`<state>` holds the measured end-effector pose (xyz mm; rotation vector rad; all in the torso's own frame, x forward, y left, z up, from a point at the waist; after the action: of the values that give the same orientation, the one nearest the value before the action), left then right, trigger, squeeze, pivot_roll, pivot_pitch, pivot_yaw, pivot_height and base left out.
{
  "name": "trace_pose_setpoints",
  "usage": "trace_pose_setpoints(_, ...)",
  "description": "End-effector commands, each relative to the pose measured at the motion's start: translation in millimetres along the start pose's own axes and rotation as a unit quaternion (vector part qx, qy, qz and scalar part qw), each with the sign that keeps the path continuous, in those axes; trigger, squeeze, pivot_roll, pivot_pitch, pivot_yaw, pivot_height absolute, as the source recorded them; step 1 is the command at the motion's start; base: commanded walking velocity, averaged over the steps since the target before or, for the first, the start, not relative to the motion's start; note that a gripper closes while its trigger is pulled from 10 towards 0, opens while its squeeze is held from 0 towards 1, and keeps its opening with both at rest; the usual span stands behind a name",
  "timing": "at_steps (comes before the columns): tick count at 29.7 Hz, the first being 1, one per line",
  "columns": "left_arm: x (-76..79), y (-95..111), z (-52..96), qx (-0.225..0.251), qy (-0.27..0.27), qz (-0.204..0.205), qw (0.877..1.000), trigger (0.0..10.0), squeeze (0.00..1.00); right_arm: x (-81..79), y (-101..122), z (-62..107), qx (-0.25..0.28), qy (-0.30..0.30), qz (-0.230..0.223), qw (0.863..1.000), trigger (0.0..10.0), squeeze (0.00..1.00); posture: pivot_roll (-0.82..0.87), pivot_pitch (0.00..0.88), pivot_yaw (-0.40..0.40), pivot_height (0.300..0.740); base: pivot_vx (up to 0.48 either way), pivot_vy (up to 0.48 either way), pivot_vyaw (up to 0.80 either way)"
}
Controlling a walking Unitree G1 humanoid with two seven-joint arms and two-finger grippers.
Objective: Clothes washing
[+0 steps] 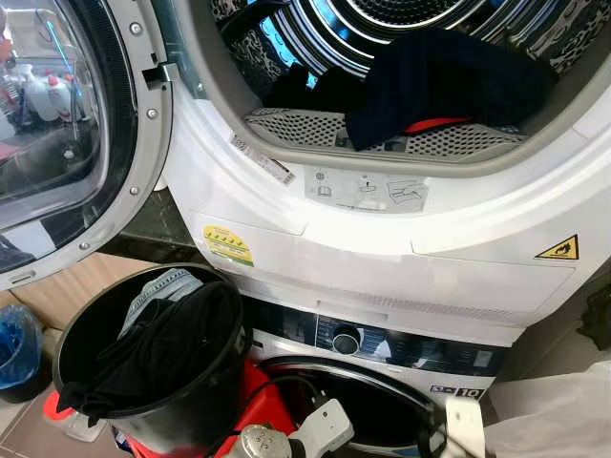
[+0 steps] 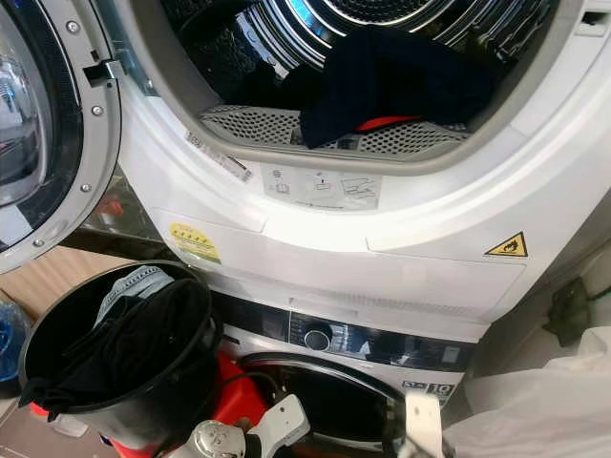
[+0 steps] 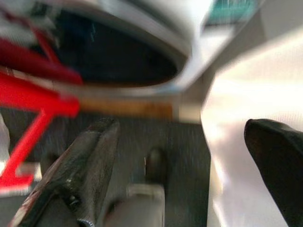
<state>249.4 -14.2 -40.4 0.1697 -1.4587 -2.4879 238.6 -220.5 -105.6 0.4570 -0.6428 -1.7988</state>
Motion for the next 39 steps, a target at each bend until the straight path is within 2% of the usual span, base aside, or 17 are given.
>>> trace_pose_setpoints(1, 0.9, -5.8, 2.7, -0.011, -0.004, -0.004, 1.0, 10.0, 0.0, -3.4, -23.1, 2.9, -0.028, 0.001, -0.002, 1.0, 10.0, 0.0, -0.11, 0.064, 0.09, 0.74, 0.0, 0.0, 0.0)
trace_pose_setpoints(4, -1.2, -5.5, 3.8, -0.007, 0.003, -0.002, 1.0, 10.0, 0.0, -3.4, -39.9, 5.9, -0.048, -0.001, -0.002, 0.999, 10.0, 0.0, -0.11, 0.063, 0.094, 0.74, 0.0, 0.0, 0.0)
trace_pose_setpoints(6, -4.3, -4.0, 5.4, 0.001, 0.012, 0.0, 1.0, 10.0, 0.0, -7.3, -63.3, 11.1, -0.079, 0.007, 0.011, 0.997, 10.0, 0.0, -0.1, 0.057, 0.1, 0.74, 0.0, 0.0, 0.0)
trace_pose_setpoints(9, -5.6, -1.6, 6.2, 0.008, 0.014, -0.001, 1.0, 10.0, 0.0, -8.8, -70.4, 13.0, -0.088, 0.007, 0.0, 0.996, 10.0, 0.0, -0.1, 0.055, 0.103, 0.74, 0.0, 0.0, 0.0)
trace_pose_setpoints(13, -3.5, 14.5, 9.8, 0.052, -0.012, -0.046, 0.998, 10.0, 0.0, -11.8, -83.0, 16.7, -0.102, 0.008, -0.001, 0.995, 10.0, 0.0, -0.11, 0.05, 0.115, 0.74, 0.0, 0.0, 0.0)
trace_pose_setpoints(15, -2.2, 30.9, 18.4, 0.098, -0.025, -0.072, 0.992, 10.0, 0.0, -15.8, -84.2, 17.3, -0.101, 0.013, -0.004, 0.995, 10.0, 0.0, -0.1, 0.044, 0.12, 0.74, 0.0, 0.0, 0.0)
trace_pose_setpoints(16, -2.2, 30.9, 18.4, 0.098, -0.025, -0.072, 0.992, 10.0, 0.0, -15.8, -84.2, 17.3, -0.101, 0.013, -0.004, 0.995, 10.0, 0.0, -0.1, 0.044, 0.12, 0.74, 0.0, 0.0, 0.0)
trace_pose_setpoints(19, -1.9, 52.6, 29.2, 0.149, -0.025, -0.091, 0.984, 10.0, 0.0, -18.6, -84.3, 17.5, -0.101, 0.017, -0.001, 0.995, 10.0, 0.0, -0.1, 0.043, 0.121, 0.74, 0.0, 0.0, 0.0)
trace_pose_setpoints(21, 1.7, 88.5, 50.4, 0.213, -0.029, -0.109, 0.971, 10.0, 0.0, -21.6, -84.5, 17.6, -0.101, 0.021, 0.001, 0.995, 10.0, 0.0, -0.09, 0.037, 0.124, 0.74, 0.0, 0.0, 0.0)
trace_pose_setpoints(27, 10.9, 119.8, 86.0, 0.257, -0.038, -0.127, 0.957, 10.0, 0.0, -24.8, -86.2, 18.3, -0.103, 0.024, 0.006, 0.994, 10.0, 0.0, -0.08, 0.025, 0.133, 0.74, 0.0, 0.0, 0.0)
trace_pose_setpoints(30, 19.5, 119.9, 114.0, 0.241, -0.036, -0.139, 0.96, 10.0, 0.0, -26.5, -86.8, 18.6, -0.102, 0.024, 0.002, 0.994, 10.0, 0.0, -0.08, 0.024, 0.14, 0.74, 0.0, 0.0, 0.0)
trace_pose_setpoints(31, 19.5, 119.9, 114.0, 0.241, -0.036, -0.139, 0.96, 10.0, 0.0, -26.5, -86.8, 18.6, -0.102, 0.024, 0.002, 0.994, 10.0, 0.0, -0.08, 0.024, 0.14, 0.74, 0.0, 0.0, 0.0)
trace_pose_setpoints(33, 23.8, 115.1, 129.8, 0.208, -0.032, -0.148, 0.966, 10.0, 0.0, -27.1, -87.1, 18.8, -0.103, 0.024, 0.006, 0.994, 10.0, 0.0, -0.07, 0.03, 0.146, 0.74, 0.0, 0.0, 0.0)
trace_pose_setpoints(34, 20.3, 111.9, 142.1, 0.186, -0.011, -0.149, 0.971, 10.0, 0.0, -26.5, -87.8, 18.9, -0.103, 0.024, 0.017, 0.994, 10.0, 0.0, -0.07, 0.032, 0.148, 0.74, 0.0, 0.0, 0.0)
trace_pose_setpoints(35, 20.3, 111.9, 142.1, 0.186, -0.011, -0.149, 0.971, 10.0, 0.0, -26.5, -87.8, 18.9, -0.103, 0.024, 0.017, 0.994, 10.0, 0.0, -0.07, 0.032, 0.148, 0.74, 0.0, 0.0, 0.0)
trace_pose_setpoints(36, 12.3, 110.0, 152.8, 0.173, 0.023, -0.149, 0.973, 10.0, 0.0, -24.4, -87.3, 18.8, -0.101, 0.019, 0.017, 0.995, 10.0, 0.0, -0.06, 0.037, 0.153, 0.74, 0.0, 0.0, 0.0)
trace_pose_setpoints(39, 4.3, 106.9, 166.3, 0.149, 0.063, -0.14, 0.977, 10.0, 0.0, -18.2, -79.2, 16.6, -0.08, 0.002, -0.002, 0.997, 10.0, 0.0, -0.04, 0.05, 0.158, 0.74, 0.0, 0.0, 0.0)
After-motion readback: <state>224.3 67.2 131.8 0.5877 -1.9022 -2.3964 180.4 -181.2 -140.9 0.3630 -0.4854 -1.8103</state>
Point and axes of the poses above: a point about 5 cm out from each wrist's last joint towards the gripper, its own z axis pointing back from the gripper into the wrist, its own y axis along the axis of the wrist's last joint, x = y × z, the point moved 5 cm from there along -z, pointing out of the wrist towards the gripper, and after that the axes turned 12 degrees about -z, right-handed, at the moved point
